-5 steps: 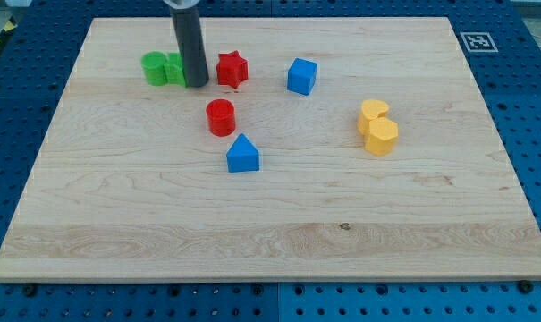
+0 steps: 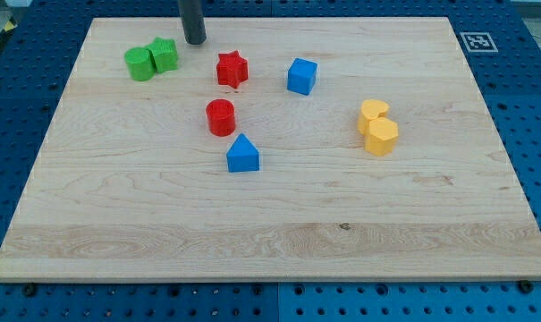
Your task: Slide the red star to the top right of the red circle
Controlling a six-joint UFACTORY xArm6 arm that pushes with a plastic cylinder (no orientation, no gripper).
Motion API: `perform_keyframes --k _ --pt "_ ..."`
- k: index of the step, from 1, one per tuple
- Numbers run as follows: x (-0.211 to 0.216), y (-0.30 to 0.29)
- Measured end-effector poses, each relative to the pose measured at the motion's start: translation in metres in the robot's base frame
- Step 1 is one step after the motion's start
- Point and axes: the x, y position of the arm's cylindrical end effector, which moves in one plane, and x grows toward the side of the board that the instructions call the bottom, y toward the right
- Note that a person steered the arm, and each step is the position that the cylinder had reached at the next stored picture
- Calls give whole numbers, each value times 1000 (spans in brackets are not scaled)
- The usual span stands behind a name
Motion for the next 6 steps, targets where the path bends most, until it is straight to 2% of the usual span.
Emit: perform_keyframes --k 1,4,6 --pt "14 21" --pt "95 90" --pt "119 123"
